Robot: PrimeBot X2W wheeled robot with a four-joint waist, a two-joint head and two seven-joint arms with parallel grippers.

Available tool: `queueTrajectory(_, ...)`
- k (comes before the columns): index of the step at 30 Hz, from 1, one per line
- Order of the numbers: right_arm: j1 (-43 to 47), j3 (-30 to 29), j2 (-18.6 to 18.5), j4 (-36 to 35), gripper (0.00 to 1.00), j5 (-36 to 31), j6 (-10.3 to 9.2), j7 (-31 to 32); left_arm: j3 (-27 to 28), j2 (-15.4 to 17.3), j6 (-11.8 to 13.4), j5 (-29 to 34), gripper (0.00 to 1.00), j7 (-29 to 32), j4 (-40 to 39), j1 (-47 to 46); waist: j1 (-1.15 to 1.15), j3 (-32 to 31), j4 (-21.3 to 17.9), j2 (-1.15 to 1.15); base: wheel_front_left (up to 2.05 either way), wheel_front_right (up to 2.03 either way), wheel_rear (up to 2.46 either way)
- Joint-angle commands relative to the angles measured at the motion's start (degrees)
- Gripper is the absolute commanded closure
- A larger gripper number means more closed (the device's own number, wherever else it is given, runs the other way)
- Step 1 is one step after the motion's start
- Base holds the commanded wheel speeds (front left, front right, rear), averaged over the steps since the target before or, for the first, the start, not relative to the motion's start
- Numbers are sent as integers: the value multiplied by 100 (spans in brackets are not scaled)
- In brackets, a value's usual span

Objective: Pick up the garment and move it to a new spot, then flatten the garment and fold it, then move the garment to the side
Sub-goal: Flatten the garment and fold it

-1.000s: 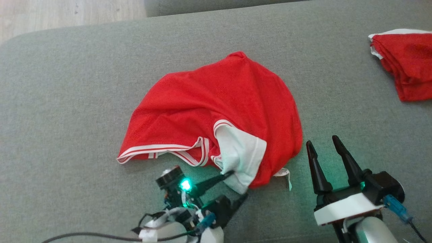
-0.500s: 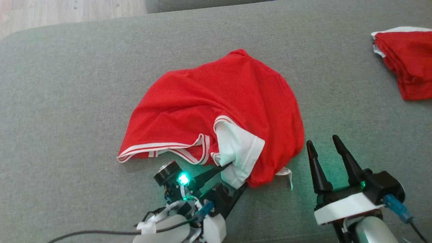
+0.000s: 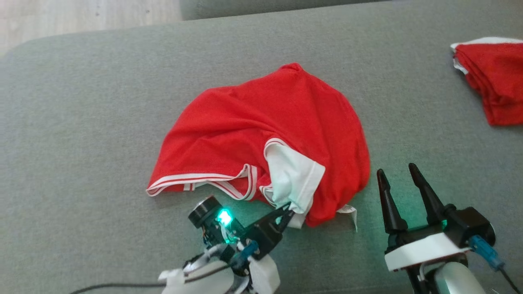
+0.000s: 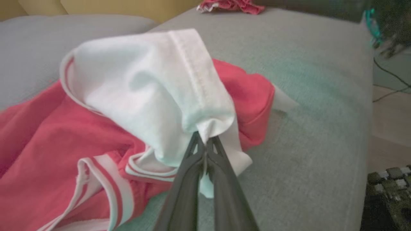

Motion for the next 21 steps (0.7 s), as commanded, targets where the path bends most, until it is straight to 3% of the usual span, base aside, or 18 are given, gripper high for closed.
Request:
queueTrajectory(1,30,89,-25,-164,0,1,37,-22,257,152,93,-36,100,-26,-342,-8,0,-69,92,0,0,0,0)
queueTrajectory(10,196,44,5,-118,0,-9,37,-22,714,1278,743,-223,100,183,-2140,468,0,-338,611,0,0,0,0)
queueTrajectory(16,305,-43,-4,139,0,-3,37,-22,1478,2135,1401,-551,100,34,-3208,864,0,-455,960,0,0,0,0)
queueTrajectory(21,356,-82,-56,410,0,-11,37,-22,1995,2554,1697,-736,100,-230,-3429,1012,0,-442,1103,0,0,0,0)
